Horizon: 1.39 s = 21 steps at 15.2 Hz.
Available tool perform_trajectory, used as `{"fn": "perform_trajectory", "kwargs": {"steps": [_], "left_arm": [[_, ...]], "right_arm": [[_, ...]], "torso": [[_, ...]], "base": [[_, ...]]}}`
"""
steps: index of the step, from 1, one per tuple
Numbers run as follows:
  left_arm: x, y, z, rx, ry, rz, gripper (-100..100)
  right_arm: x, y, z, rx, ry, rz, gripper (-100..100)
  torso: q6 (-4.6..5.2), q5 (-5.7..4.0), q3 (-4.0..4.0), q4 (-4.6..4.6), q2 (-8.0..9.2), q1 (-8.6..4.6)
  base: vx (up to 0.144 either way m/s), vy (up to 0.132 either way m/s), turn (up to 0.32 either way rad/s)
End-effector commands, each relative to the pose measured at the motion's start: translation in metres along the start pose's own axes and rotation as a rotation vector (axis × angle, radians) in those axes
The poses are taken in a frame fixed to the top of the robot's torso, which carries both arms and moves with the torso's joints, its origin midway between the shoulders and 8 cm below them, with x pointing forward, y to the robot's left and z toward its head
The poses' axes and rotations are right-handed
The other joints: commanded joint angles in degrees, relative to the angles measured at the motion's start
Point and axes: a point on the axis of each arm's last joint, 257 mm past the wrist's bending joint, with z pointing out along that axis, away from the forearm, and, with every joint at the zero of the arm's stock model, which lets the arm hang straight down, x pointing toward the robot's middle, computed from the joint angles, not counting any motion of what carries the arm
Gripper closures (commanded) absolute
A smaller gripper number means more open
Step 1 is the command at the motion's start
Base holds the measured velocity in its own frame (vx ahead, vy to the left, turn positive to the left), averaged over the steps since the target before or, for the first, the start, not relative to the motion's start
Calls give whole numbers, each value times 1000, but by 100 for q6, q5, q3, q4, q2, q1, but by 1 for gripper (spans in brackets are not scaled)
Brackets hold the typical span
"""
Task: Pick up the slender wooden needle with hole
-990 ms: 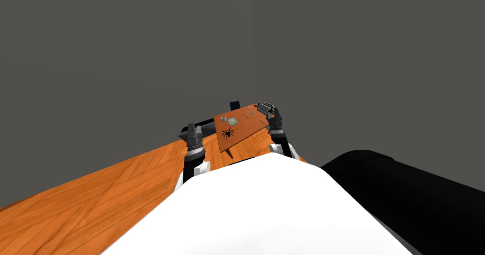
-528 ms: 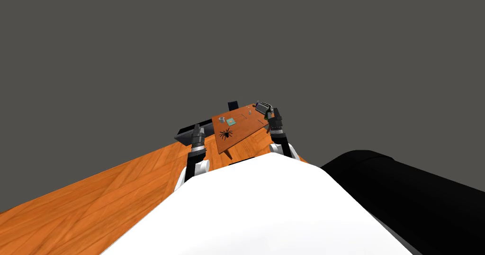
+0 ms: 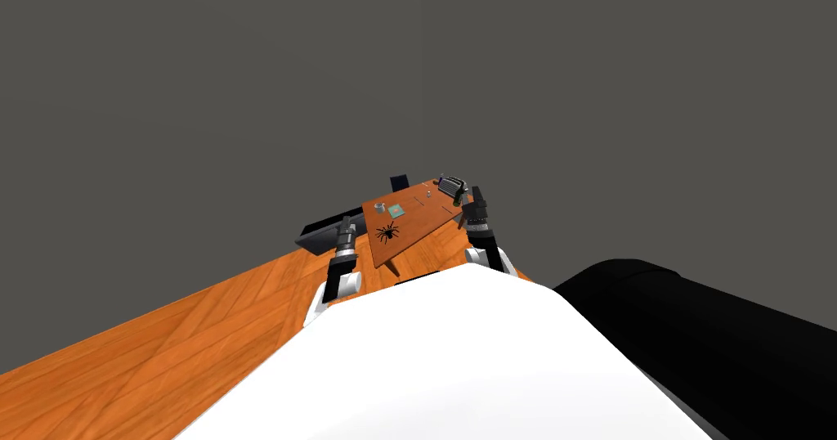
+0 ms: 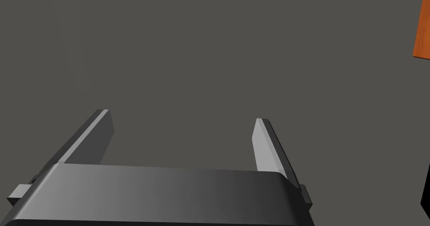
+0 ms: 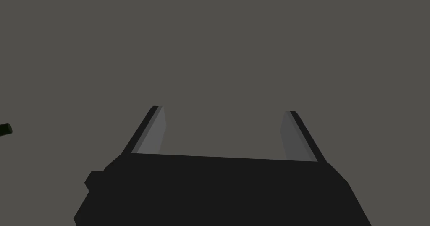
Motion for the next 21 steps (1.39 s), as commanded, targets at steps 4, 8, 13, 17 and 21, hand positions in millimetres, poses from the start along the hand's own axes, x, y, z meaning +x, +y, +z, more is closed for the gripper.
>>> {"fn": "perform_trajectory", "kwargs": {"steps": [4, 8, 13, 17, 21], "left_arm": [[-9, 54, 8, -134, 5, -4, -100], [-19, 95, 13, -236, 0, -12, -100], [-24, 123, 12, -308, -4, -17, -100], [-36, 157, 16, -407, -20, -31, -100], [-42, 185, 10, -481, -30, -41, -100]], "right_arm": [[0, 0, 0, 0, 0, 0, 0], [0, 0, 0, 0, 0, 0, 0], [0, 0, 0, 0, 0, 0, 0], [0, 0, 0, 0, 0, 0, 0], [0, 0, 0, 0, 0, 0, 0]], "torso": [[1, 0, -1, 0, -1, 0], [-1, 0, 0, 0, -1, 0], [-1, 0, 0, 0, 0, 0], [-2, 0, 1, 0, 2, 0], [0, -1, 1, 1, 1, 0]], "base": [[9, -14, -81], [9, -12, -65], [8, -10, -54], [7, -10, -66], [7, -11, -62]]}}
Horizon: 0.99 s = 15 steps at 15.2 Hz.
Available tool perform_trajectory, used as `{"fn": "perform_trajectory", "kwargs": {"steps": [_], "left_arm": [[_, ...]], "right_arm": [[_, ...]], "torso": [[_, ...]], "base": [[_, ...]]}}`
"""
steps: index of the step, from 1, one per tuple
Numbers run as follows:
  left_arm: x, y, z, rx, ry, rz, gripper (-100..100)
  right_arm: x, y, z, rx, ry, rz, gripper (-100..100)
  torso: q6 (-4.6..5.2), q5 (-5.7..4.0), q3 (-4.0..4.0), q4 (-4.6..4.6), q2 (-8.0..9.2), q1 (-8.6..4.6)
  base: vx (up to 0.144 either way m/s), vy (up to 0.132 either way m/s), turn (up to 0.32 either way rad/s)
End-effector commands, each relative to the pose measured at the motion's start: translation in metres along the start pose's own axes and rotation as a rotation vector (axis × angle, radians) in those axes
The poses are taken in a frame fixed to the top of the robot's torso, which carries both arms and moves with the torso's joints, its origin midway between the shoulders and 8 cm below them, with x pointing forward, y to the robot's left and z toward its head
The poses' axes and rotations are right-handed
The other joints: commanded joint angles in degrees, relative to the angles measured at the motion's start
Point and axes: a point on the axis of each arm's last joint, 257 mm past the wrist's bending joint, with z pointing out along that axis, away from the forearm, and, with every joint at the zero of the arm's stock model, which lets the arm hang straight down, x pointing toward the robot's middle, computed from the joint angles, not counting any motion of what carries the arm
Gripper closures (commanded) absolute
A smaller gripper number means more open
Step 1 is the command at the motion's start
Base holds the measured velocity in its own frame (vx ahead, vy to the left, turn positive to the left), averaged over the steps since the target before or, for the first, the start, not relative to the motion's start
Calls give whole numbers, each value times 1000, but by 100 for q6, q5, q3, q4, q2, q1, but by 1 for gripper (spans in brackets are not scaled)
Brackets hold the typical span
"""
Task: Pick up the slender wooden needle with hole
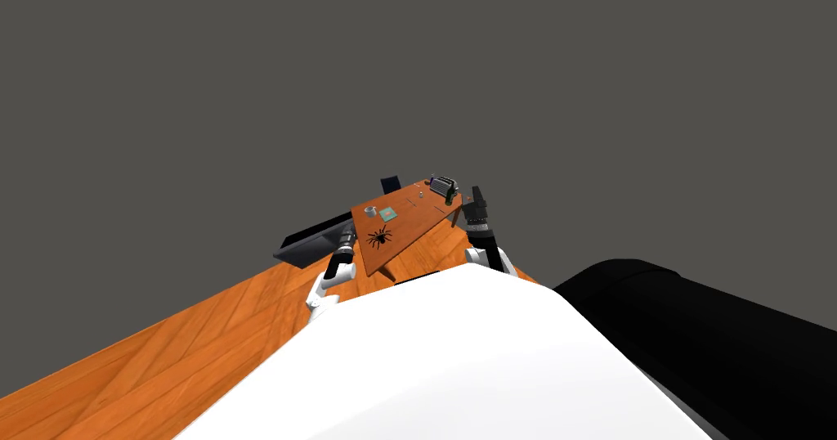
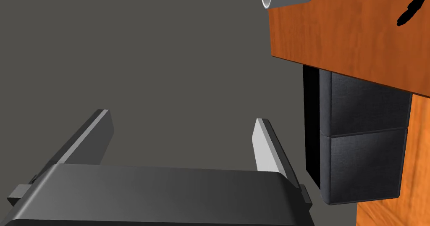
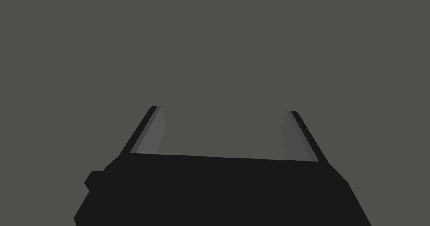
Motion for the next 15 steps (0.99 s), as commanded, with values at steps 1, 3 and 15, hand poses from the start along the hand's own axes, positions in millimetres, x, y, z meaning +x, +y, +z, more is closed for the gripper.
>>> {"fn": "perform_trajectory", "kwargs": {"steps": [1, 3, 15], "left_arm": [[-2, 14, 2, -34, -3, -4, -100], [-9, 32, 9, -92, -13, -17, -100], [-40, 114, 26, -371, -71, -101, -100]], "right_arm": [[0, 0, 0, 0, 0, 0, 0], [0, 0, 0, 0, 0, 0, 0], [0, 0, 0, 0, 0, 0, 0]], "torso": [[0, 0, 0, 0, 0, 0], [1, 0, 0, 0, -1, 0], [0, -1, 0, 0, -1, -1]], "base": [[7, -6, -32], [9, -13, -81], [11, -12, -74]]}}
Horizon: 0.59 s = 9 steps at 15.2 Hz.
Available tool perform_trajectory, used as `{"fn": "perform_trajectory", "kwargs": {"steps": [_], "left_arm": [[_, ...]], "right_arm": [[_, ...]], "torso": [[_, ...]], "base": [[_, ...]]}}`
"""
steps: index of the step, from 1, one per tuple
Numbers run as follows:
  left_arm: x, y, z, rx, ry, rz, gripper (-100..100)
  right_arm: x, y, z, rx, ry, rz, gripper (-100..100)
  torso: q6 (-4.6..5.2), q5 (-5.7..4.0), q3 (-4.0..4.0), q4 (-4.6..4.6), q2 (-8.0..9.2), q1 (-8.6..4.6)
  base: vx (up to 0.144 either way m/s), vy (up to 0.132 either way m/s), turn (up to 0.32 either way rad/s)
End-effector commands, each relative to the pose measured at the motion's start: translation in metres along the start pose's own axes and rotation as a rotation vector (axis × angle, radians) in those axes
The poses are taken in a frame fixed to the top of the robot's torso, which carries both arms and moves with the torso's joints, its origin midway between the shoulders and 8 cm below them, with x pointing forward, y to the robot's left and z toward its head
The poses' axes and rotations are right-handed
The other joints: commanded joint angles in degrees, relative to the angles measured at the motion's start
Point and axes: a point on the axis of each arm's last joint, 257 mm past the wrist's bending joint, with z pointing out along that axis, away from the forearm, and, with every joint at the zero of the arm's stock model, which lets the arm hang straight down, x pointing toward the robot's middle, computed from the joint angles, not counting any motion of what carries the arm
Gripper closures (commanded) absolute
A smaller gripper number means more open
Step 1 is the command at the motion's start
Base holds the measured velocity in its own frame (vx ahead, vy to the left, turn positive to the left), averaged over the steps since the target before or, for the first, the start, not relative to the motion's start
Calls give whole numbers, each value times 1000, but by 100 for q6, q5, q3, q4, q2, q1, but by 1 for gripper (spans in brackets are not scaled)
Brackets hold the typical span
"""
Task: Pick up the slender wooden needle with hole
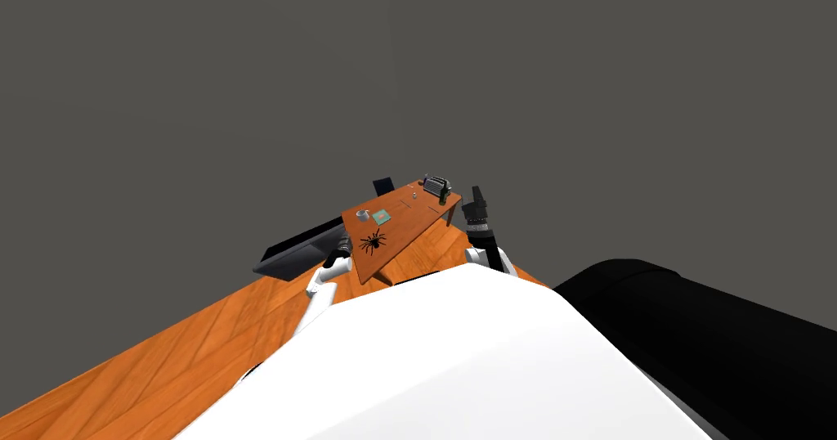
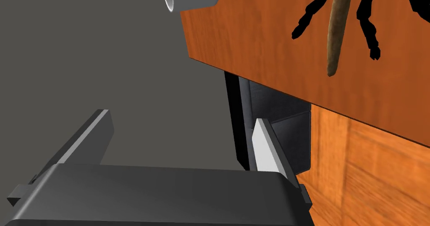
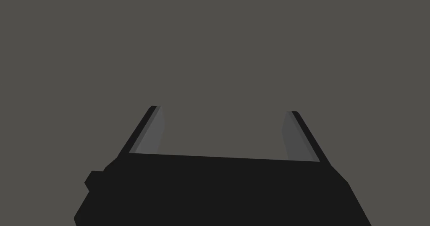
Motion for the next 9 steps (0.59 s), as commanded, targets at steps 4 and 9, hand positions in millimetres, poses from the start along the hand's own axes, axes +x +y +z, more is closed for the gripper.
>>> {"fn": "perform_trajectory", "kwargs": {"steps": [4, 9], "left_arm": [[-11, 28, 12, -121, -23, -49, -100], [-19, 55, 17, -225, -41, -92, -100]], "right_arm": [[0, 0, 0, 0, 0, 0, 0], [0, 0, 0, 0, 0, 0, 0]], "torso": [[-1, 0, 1, 0, 2, 0], [-2, 0, 1, 0, 1, 0]], "base": [[9, -11, -65], [12, -11, -58]]}}
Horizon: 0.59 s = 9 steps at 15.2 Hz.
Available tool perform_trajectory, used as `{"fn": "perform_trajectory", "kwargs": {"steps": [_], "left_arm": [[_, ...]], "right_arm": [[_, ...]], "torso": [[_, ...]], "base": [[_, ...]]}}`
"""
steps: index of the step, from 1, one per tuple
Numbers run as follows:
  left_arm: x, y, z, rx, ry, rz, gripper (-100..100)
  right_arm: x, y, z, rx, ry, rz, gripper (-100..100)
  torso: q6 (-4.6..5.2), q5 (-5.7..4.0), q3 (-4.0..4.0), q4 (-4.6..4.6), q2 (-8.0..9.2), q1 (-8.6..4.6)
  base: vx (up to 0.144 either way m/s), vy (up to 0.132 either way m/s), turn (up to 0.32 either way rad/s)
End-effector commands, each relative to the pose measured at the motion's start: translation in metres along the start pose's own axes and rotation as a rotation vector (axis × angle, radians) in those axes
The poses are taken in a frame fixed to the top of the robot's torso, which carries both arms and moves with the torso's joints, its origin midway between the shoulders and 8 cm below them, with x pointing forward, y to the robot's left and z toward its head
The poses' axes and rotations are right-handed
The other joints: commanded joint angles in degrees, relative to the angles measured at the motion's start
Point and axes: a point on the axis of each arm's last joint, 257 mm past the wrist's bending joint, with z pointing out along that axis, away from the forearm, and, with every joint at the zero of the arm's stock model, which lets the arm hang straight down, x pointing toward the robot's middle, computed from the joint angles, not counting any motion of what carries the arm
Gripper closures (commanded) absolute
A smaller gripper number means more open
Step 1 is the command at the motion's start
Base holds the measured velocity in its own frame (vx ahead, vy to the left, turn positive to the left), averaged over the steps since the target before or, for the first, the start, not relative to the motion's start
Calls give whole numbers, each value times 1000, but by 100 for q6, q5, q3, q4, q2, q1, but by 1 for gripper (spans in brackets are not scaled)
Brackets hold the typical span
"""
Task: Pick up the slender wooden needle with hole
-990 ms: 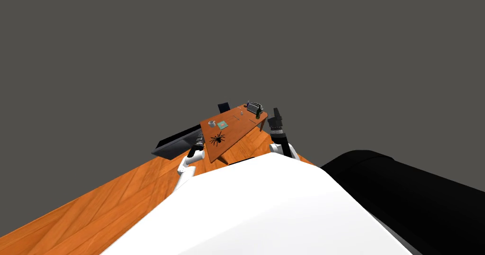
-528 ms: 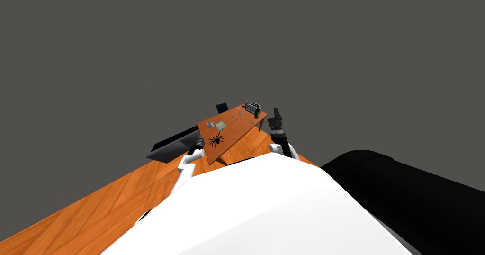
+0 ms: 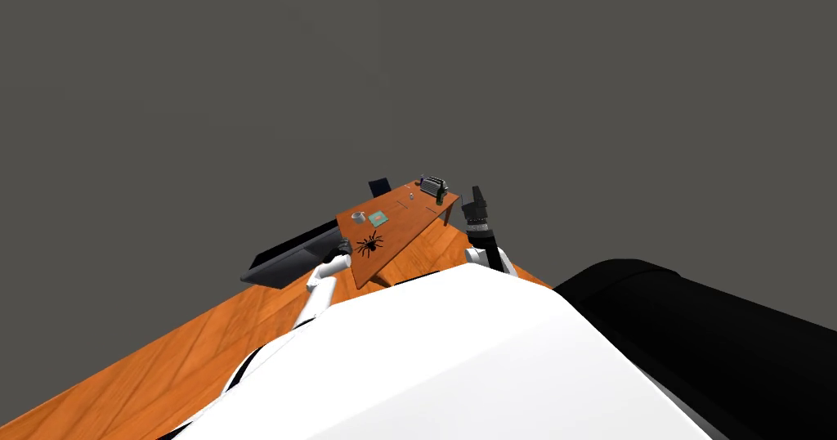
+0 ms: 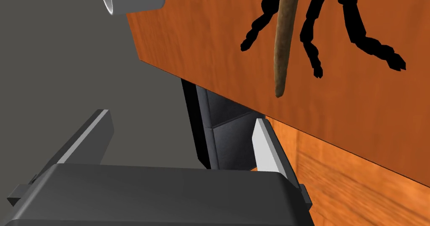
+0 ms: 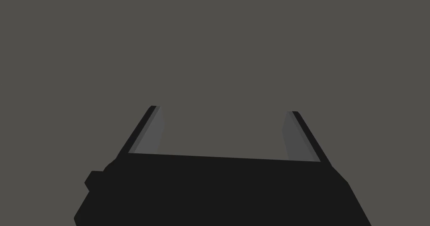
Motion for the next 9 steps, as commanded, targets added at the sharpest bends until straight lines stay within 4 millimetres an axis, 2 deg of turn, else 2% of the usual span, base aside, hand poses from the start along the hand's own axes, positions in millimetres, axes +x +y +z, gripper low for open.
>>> {"fn": "perform_trajectory", "kwargs": {"steps": [1, 9], "left_arm": [[-4, 12, 4, -43, -7, -17, -100], [-12, 47, 12, -208, -28, -96, -100]], "right_arm": [[0, 0, 0, 0, 0, 0, 0], [0, 0, 0, 0, 0, 0, 0]], "torso": [[0, 0, 0, 0, 0, 0], [0, 0, 0, 0, 1, -1]], "base": [[9, -8, -67], [9, -9, -61]]}}
